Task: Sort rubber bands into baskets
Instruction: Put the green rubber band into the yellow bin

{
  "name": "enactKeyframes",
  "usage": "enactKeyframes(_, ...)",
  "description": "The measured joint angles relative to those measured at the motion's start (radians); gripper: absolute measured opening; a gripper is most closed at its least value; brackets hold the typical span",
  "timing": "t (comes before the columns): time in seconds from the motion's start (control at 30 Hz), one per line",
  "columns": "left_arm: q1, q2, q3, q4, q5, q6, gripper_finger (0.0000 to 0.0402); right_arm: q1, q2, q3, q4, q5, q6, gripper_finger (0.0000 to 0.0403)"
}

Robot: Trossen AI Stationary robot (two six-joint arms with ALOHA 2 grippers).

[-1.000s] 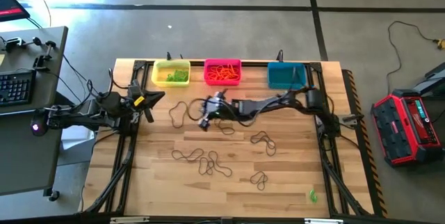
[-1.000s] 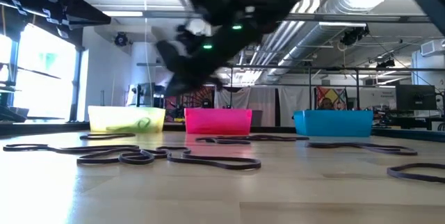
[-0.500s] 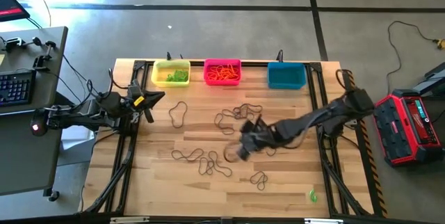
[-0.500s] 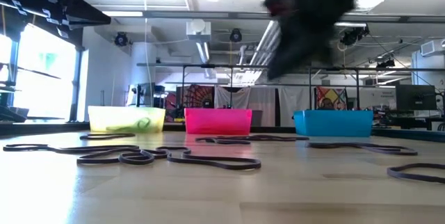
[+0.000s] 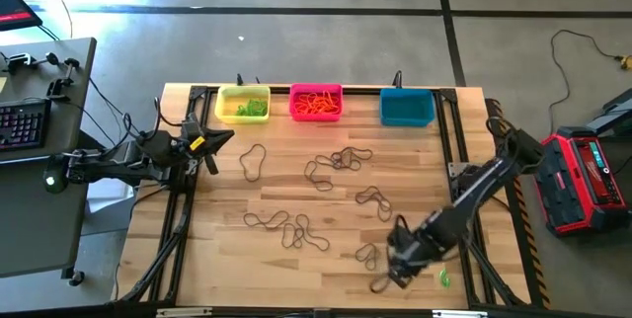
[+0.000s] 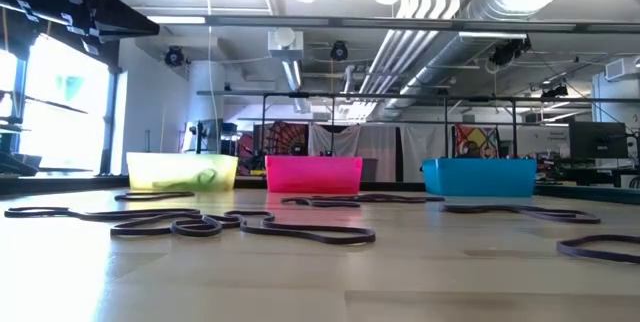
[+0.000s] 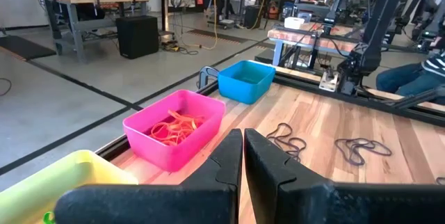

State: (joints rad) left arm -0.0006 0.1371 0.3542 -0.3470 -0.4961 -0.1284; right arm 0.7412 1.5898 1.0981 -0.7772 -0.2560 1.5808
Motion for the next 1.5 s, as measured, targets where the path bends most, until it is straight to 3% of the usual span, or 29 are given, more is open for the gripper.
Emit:
enactKeyframes(0.17,0.000,0.000,0.000,0.000,0.000,0.000,0.0007,0.111,0.010,0.000,-0.019,-0.055,0.214,0.0069)
enactKeyframes(0.37,0.000,0.000,0.000,0.000,0.000,0.000,0.0007,0.186,0.077,0.000,-0.048,-0.173,0.302,0.0124)
enactKeyframes(0.53,0.000,0.000,0.000,0.000,0.000,0.000,0.0007,0.202,0.139,0.000,-0.047,-0.220,0.307,0.0129)
enactKeyframes(1.07,0.000,0.000,0.000,0.000,0.000,0.000,0.0007,0.202,0.291,-0.001,-0.102,-0.227,0.190,0.0129)
enactKeyframes(1.23,0.000,0.000,0.000,0.000,0.000,-0.001,0.0007,0.201,0.306,0.000,-0.088,-0.237,0.145,0.0112)
enactKeyframes(1.4,0.000,0.000,0.000,0.000,0.000,-0.001,0.0007,0.201,0.306,0.000,-0.081,-0.237,0.097,0.0023)
enactKeyframes(1.5,0.000,0.000,0.000,0.000,0.000,-0.001,0.0007,0.202,0.306,0.000,-0.085,-0.235,0.064,0.0010)
